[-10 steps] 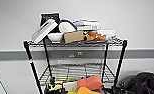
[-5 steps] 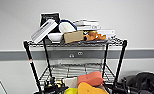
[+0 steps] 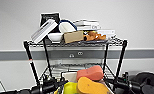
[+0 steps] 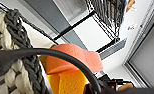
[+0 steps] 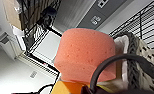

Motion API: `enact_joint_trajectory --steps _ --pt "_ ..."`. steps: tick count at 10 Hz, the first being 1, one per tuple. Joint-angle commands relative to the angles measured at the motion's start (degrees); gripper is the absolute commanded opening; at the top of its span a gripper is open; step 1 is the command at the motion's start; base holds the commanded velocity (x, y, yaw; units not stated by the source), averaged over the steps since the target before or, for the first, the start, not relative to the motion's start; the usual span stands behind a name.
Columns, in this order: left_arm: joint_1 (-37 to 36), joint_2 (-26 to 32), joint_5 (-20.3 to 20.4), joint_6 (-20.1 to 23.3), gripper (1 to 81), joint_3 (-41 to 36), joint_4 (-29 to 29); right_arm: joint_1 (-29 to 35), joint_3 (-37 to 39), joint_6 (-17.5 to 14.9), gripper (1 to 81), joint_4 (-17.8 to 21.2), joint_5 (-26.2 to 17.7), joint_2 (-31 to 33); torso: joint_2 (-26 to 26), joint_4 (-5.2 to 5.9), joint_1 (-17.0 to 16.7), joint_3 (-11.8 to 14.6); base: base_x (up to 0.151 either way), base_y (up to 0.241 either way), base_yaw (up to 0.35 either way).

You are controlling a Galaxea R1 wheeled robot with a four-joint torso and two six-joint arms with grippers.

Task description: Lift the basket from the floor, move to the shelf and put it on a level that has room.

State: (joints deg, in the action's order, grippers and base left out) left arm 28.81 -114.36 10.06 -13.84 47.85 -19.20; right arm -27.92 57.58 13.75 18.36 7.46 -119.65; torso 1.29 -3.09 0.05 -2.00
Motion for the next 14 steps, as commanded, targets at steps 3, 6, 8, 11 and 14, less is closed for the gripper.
enact_joint_trajectory --steps 3,6,8,11,14 --pt "-13.2 0.4 -0.8 -2.9 1.0 -4.1 1.2 12.5 -4.2 2.9 1.0 -0.1 -0.8 0.0 0.0 0.0 0.0 0.0 0.0 0.0 0.0" --pt "-17.2 -0.1 -2.0 -5.5 1.0 -0.4 1.1 15.2 0.0 4.1 1.0 0.2 -1.0 -1.7 0.0 0.0 0.0 0.0 0.0 0.0 0.0" --pt "-18.7 -1.3 -3.3 -6.6 1.0 3.6 1.4 16.3 3.8 4.5 1.0 0.2 -1.7 -3.9 0.0 0.0 0.0 0.0 0.0 0.0 0.0" --pt "-19.5 -4.6 -2.7 -6.6 1.0 10.6 2.1 18.0 10.6 4.4 1.0 -0.5 -2.0 -7.9 0.0 0.0 0.0 0.0 0.0 0.0 0.0" --pt "-21.0 -8.6 -3.7 -6.6 1.0 17.9 3.0 19.7 17.2 4.4 1.0 -0.6 -3.8 -12.0 0.0 0.0 0.0 0.0 0.0 0.0 0.0"
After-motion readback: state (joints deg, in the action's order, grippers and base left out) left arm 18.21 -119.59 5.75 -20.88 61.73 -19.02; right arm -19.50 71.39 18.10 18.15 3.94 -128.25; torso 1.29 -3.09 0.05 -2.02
